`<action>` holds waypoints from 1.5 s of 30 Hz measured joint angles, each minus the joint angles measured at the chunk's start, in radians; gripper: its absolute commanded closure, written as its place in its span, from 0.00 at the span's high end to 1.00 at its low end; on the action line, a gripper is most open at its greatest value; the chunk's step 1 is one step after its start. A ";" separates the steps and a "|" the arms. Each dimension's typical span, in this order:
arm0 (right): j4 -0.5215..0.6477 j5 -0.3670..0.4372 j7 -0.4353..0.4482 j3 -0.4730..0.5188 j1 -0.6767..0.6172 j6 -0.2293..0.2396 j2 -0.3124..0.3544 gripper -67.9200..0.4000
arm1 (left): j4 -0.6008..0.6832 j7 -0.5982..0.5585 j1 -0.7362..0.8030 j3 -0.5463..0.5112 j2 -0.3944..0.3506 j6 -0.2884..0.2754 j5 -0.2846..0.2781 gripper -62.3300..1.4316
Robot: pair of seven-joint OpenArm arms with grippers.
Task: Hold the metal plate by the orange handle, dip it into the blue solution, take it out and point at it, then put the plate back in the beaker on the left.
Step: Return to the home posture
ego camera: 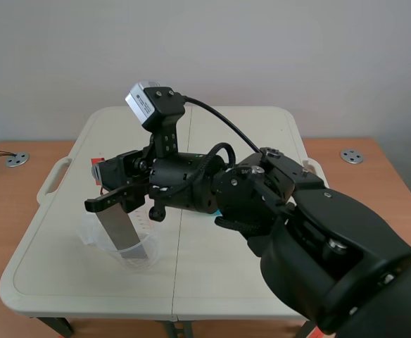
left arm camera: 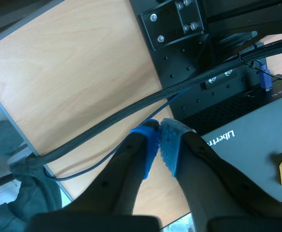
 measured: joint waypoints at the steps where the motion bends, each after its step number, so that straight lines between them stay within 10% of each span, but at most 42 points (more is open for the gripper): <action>1: 0.000 0.000 0.000 0.000 0.000 0.000 0.000 0.13 | 0.000 0.000 0.000 0.000 0.000 0.000 0.000 0.40; 8: 0.000 -0.001 -0.004 0.000 0.002 0.000 0.000 0.31 | 0.000 0.008 0.000 0.000 0.000 0.004 0.060 1.00; 12: 0.000 -0.001 -0.004 0.024 0.002 0.000 0.000 0.42 | -0.001 0.034 0.000 0.000 0.000 0.102 0.068 1.00; 26: 0.000 -0.008 0.039 0.146 0.007 -0.003 0.003 0.96 | -0.001 0.026 0.000 -0.001 -0.002 0.113 0.068 1.00; 45: 0.085 -0.034 0.064 0.144 0.049 -0.032 0.208 0.98 | 0.043 -0.008 0.006 -0.085 0.000 0.128 0.045 1.00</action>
